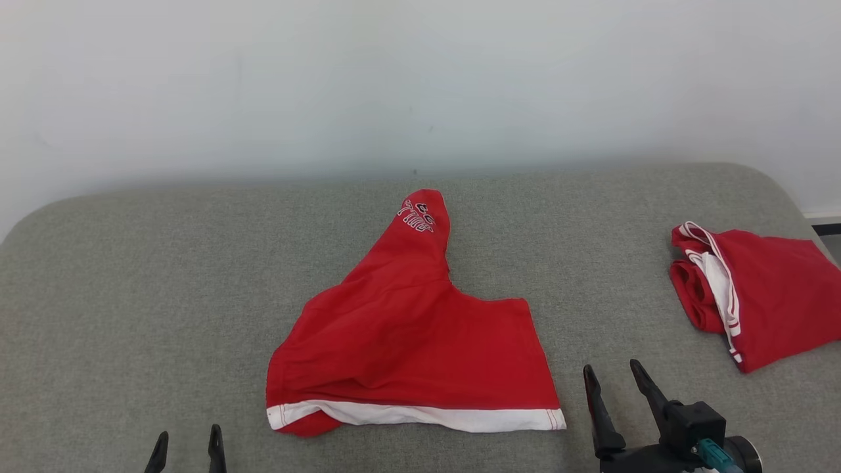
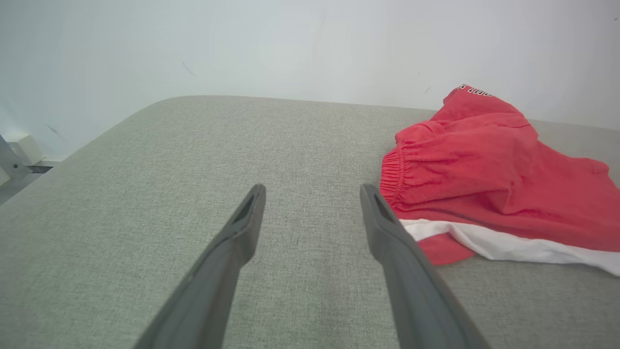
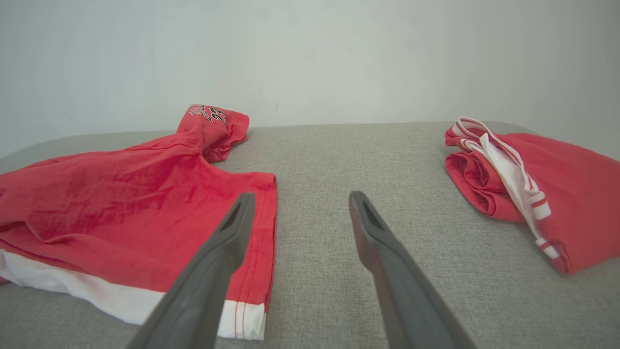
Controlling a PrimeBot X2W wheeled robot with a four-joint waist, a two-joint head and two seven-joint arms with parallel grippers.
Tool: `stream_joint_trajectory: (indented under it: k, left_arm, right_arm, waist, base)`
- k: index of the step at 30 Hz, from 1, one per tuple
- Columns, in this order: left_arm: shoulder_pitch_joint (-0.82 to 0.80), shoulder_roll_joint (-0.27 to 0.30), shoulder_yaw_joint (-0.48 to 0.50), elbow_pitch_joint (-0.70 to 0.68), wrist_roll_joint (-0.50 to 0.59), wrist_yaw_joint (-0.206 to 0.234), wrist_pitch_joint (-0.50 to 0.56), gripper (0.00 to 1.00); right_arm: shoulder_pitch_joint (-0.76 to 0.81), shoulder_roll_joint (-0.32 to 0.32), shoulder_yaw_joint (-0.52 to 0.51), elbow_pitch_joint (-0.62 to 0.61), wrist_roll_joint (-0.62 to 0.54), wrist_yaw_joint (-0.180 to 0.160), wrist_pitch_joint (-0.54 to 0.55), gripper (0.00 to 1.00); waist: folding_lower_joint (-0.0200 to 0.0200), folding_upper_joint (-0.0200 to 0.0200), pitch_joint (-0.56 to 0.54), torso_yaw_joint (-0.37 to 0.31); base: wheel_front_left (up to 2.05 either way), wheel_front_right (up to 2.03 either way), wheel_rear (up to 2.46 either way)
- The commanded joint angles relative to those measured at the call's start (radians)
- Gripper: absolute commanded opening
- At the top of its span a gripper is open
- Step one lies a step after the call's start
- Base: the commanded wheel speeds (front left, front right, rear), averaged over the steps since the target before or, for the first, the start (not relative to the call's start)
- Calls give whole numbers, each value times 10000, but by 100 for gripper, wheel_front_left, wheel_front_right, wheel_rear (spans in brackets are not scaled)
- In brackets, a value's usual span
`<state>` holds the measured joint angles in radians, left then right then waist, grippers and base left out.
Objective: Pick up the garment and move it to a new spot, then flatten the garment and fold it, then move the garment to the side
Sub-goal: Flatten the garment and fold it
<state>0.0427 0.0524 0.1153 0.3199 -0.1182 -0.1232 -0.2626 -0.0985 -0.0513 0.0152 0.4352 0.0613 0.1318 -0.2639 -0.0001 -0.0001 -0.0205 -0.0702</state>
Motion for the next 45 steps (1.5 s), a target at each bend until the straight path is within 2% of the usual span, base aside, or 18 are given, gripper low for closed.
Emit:
stream_joint_trajectory:
  k: [1,15,27,30,32,33,34,36,41,45]
  left_arm:
    - [118,-25,-62,-38,-117,-2,-30,100]
    - [-129,-20,-906,75,-643,-5,-30,100]
    - [-415,-21,-1121,138,-622,19,-30,100]
    - [-445,-21,-1152,132,-644,9,-30,100]
    - [-449,-21,-1174,125,-673,5,-30,100]
    - [-446,-21,-1176,116,-680,3,-30,100]
    - [-442,-21,-1178,109,-690,3,-30,100]
    - [-442,-21,-1182,100,-699,2,-30,100]
    - [-484,-22,-1154,99,-746,23,-30,100]
    - [-508,-20,-1192,118,-805,54,-30,100]
  right_arm:
    - [148,15,73,33,-14,-29,3,100]
    - [-256,13,919,1558,181,-29,3,100]
    - [-618,12,1287,2276,629,-29,3,100]
    - [-621,13,1288,2363,702,-29,3,90]
    - [-618,13,1296,2347,716,-29,3,88]
    - [-628,13,1304,2330,731,-29,3,83]
    - [-634,13,1311,2315,736,-29,3,72]
    - [-638,13,1316,2268,744,-29,3,67]
    - [-505,12,1232,2156,704,-29,5,74]
    - [-464,12,1222,2141,667,-29,5,73]
  waist:
    - [1,1,35,32]
    - [1,1,776,182]
    - [1,1,1095,316]
    - [1,1,1136,331]
    - [1,1,1165,328]
    - [1,1,1184,319]
    - [1,1,1199,311]
    - [1,1,1245,299]
    - [1,1,1303,267]
    - [1,1,1319,226]
  base:
    - [0,0,0]
    - [0,0,0]
    - [0,0,0]
    - [0,0,0]
    - [0,0,0]
    - [0,0,0]
    - [0,0,0]
    - [0,0,0]
    - [0,0,0]
    - [0,0,0]
